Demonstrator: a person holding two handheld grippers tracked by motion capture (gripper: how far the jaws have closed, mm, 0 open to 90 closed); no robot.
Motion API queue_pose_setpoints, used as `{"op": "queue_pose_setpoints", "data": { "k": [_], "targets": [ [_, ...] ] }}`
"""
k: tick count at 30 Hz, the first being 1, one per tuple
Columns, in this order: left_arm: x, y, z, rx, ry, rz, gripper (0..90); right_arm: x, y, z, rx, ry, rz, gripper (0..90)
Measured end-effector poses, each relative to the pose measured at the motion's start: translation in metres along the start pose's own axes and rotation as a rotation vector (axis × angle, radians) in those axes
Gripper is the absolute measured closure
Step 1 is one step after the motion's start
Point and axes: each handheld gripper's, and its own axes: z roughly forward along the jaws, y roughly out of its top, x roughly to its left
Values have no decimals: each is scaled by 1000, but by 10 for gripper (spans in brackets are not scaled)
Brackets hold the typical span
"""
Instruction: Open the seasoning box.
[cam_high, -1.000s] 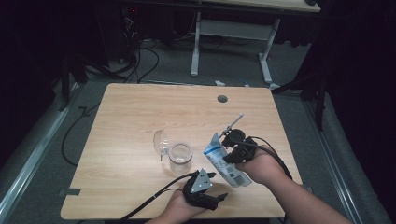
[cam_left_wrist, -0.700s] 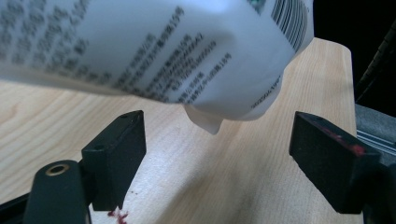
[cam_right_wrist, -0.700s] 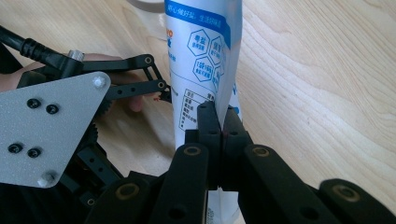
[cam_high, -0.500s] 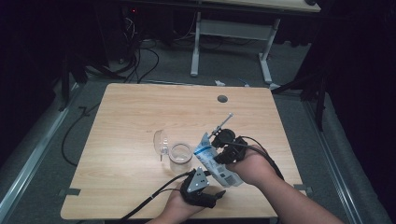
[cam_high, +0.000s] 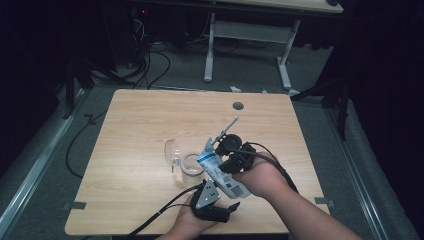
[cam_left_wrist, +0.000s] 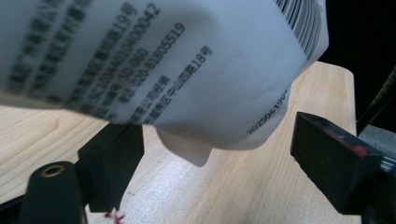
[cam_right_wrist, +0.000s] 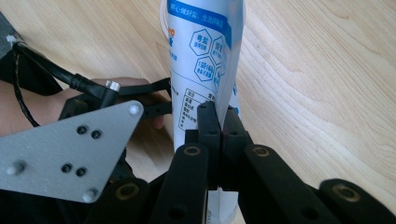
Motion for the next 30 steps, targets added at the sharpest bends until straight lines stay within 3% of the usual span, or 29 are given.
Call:
{"op": "queue_pose_setpoints", "data": {
  "k": [6,11,17,24,30],
  "targets": [
    [1,1,-2,-12,32,4,333,0,2,4,0,6,1,900],
    [0,0,-5,-8,46,15,401,-1,1,5,-7,7,4,900],
    [-5,0,-8,6,36,28,451,-2,1,7,2,7,-7,900],
    [-7,1,-12,22,21,13,470,-3,3,13,5,13,-6,900],
    [-8,4,-13,30,39,18,480,-5,6,17,3,17,-9,900]
  ]
}}
